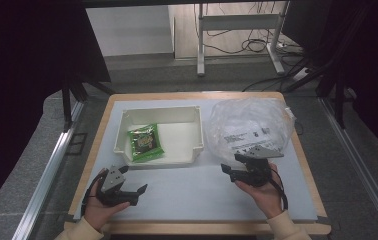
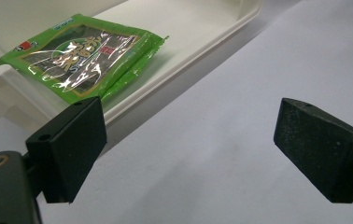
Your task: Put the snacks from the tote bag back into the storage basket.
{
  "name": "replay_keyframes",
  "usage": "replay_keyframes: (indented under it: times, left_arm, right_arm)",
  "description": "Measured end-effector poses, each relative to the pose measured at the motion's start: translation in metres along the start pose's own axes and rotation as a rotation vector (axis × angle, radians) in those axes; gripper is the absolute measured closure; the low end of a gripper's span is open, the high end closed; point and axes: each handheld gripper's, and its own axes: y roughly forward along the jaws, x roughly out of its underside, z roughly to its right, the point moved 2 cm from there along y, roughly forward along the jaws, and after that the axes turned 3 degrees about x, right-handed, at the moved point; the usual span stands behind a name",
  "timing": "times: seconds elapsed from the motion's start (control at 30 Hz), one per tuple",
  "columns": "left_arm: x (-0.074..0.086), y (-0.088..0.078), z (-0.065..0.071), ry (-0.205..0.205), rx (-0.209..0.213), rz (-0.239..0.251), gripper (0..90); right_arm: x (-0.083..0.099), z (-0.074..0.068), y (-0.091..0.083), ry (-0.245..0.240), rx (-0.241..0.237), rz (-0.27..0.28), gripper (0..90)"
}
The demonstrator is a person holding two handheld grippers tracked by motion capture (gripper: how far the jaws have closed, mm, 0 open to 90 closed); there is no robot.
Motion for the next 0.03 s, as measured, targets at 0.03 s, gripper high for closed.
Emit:
replay_keyframes:
  times: [0.03]
  left_arm:
    - [-0.0001, 0.0002, 0.0000, 0.000, 0.000, 0.000, 9.4]
  right_arm:
    - [0.0005, -0.0005, -0.0001, -0.002, -0.002, 0.002, 34.2]
